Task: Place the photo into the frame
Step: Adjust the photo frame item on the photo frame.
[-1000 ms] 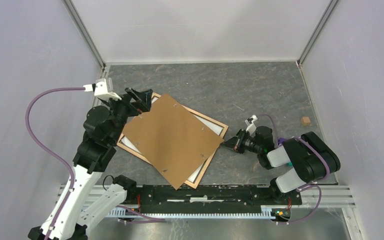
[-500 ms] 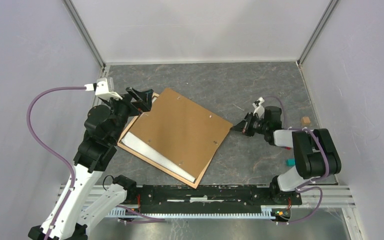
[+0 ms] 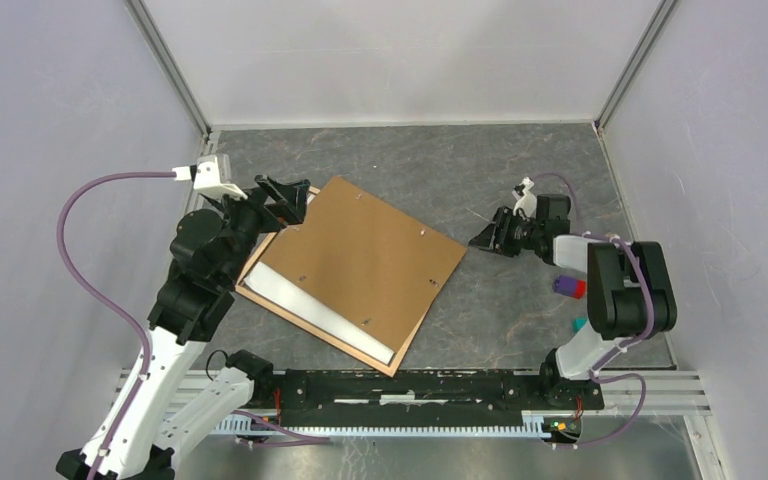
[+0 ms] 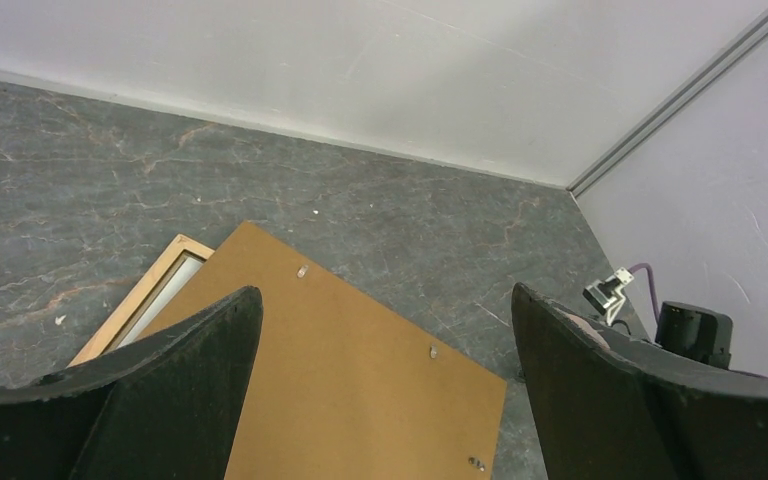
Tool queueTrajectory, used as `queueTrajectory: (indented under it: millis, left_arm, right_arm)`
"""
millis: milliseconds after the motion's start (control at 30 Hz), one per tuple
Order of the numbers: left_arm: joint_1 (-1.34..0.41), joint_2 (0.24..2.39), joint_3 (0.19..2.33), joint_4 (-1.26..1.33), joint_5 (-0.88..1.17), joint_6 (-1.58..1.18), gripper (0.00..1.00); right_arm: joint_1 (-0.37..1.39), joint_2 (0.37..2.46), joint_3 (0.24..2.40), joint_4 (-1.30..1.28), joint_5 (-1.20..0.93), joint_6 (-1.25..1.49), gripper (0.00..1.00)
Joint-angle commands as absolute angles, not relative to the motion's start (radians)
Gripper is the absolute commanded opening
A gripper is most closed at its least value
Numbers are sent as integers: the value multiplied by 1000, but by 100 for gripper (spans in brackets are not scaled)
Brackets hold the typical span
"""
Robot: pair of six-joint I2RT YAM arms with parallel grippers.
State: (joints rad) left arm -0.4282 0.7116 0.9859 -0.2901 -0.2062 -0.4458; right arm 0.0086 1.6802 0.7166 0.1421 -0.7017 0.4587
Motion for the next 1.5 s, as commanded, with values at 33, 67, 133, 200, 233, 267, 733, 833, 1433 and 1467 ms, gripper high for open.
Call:
queueTrajectory:
  millis: [33, 67, 133, 200, 233, 267, 733, 833, 1433, 1467]
  left_arm:
    - [-433, 711, 986, -257, -196, -430, 100]
    - [-433, 714, 988, -258, -192, -431, 100]
    - [-433, 715, 987, -258, -180, -438, 100]
    - [-433, 712, 985, -253, -170, -442, 100]
    - [-433, 713, 983, -250, -173, -442, 100]
    - [-433, 717, 981, -249, -180, -440, 100]
    - [-433, 725, 982, -251, -178, -438, 100]
    - [-433, 726, 981, -250, -183, -436, 100]
    - [-433, 723, 984, -253, -180, -435, 100]
    - [-433, 723, 983, -253, -180, -436, 100]
  right_arm:
    - [5, 1527, 546, 321, -710, 533, 58]
    - [5, 1518, 490, 424, -736, 586, 59]
    - [6, 1517, 397, 607, -765, 702, 60]
    - [5, 1545, 348, 728, -770, 776, 59]
    - [6, 1560, 328, 769, -770, 804, 59]
    - [5, 1581, 313, 831, -775, 843, 57]
    - [89, 1789, 331, 1159, -758, 1062, 40]
    - [89, 1825, 331, 1233, -759, 1118, 38]
    - [109, 1744, 406, 883, -665, 906, 45]
    - [110, 1750, 414, 881, -664, 904, 46]
